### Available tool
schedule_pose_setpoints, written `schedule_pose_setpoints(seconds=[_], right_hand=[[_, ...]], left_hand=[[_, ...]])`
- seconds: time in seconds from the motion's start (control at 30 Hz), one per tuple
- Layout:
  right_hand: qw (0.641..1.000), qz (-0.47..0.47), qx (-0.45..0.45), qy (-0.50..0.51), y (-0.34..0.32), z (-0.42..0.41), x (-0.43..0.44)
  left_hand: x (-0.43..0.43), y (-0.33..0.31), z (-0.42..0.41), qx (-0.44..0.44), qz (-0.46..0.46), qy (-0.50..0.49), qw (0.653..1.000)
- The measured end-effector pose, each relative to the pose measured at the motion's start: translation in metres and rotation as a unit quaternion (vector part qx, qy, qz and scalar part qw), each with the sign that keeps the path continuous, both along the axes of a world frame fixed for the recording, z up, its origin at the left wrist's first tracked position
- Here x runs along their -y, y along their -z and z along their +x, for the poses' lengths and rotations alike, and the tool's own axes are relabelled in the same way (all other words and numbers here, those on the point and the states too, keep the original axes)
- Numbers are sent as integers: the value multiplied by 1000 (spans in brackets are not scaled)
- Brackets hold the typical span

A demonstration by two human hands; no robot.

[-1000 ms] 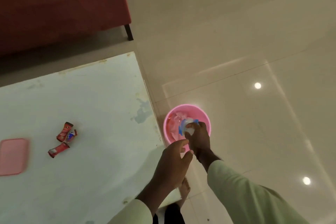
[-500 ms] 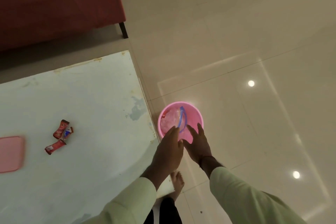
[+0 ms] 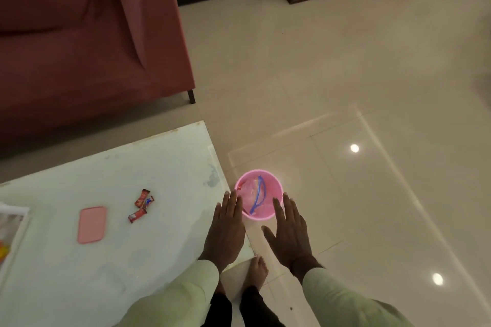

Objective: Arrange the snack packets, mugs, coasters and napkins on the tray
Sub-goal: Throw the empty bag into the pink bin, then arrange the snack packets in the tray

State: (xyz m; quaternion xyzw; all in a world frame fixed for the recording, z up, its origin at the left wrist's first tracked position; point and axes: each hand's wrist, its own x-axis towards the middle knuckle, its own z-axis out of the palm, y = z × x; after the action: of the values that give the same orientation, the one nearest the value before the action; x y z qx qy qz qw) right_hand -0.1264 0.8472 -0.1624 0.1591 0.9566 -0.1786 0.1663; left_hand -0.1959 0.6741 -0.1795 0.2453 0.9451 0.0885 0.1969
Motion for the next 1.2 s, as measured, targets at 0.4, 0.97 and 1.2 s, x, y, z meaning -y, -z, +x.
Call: schedule_pose_setpoints(seconds=[0.4,0.97,1.2], right_hand=[[995,17,-83,-52,-121,52,70],[951,16,-120,-285,-181,56,144],[927,-13,-138,-350,-183,56,261]], left_hand=[[82,-133,88,-82,-36,-28,996],[207,-194,182,-129,-44,-326,936],[313,-206,216,-143,-46,-397,906]])
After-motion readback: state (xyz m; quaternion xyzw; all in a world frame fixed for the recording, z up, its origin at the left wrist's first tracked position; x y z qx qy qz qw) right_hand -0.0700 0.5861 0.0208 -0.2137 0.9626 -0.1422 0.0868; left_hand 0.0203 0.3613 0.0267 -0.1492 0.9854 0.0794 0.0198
